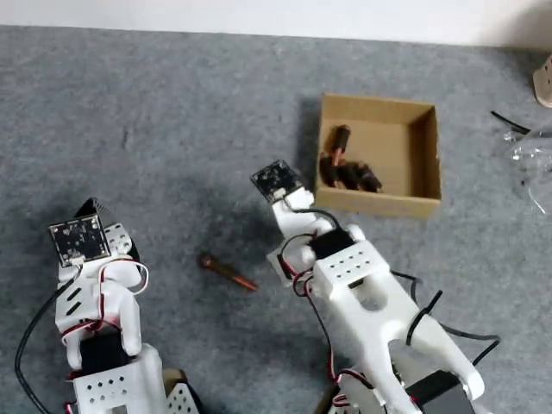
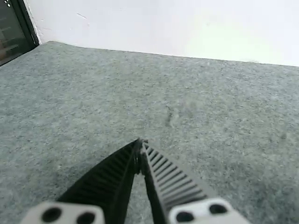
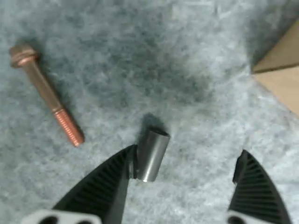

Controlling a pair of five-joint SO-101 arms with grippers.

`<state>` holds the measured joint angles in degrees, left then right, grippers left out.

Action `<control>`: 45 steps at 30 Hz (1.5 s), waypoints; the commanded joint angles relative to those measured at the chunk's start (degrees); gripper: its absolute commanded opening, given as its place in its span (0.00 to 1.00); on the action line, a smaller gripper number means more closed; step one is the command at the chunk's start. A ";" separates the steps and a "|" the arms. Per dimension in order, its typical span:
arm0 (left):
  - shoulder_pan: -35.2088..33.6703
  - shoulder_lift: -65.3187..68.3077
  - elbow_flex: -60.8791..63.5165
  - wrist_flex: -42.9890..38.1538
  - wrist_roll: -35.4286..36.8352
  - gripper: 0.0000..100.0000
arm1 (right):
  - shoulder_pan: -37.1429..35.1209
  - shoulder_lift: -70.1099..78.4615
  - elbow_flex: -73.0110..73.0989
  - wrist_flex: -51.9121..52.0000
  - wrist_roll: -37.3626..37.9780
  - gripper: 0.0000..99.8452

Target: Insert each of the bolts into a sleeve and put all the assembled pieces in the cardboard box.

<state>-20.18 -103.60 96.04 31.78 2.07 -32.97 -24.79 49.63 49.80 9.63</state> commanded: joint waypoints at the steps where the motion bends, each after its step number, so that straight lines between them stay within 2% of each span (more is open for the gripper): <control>1: -0.13 -0.75 1.10 -1.14 0.35 0.01 | 0.75 -1.27 -0.13 -1.45 0.53 0.30; 11: -0.13 -0.75 1.10 -1.05 0.35 0.01 | 0.92 17.71 -5.05 -3.30 0.53 0.30; 20: -0.13 -0.75 1.10 -1.05 0.35 0.01 | 2.07 25.19 -8.48 -4.35 0.62 0.30; 24: -0.13 -0.75 1.10 -1.05 0.35 0.01 | 4.53 26.59 -8.66 -5.41 0.97 0.20; 29: -0.13 -0.75 1.10 -1.05 0.35 0.01 | 6.46 25.98 -8.66 -5.67 0.97 0.00; 38: -0.13 -0.75 1.10 -1.05 0.35 0.01 | 10.86 14.55 -7.96 -5.76 0.97 0.00; 45: 0.04 -0.75 1.10 -1.05 0.35 0.01 | 10.95 -1.19 2.15 -9.36 0.97 0.00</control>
<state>-20.18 -103.60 96.04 31.69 2.07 -22.95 -17.93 49.36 43.91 9.98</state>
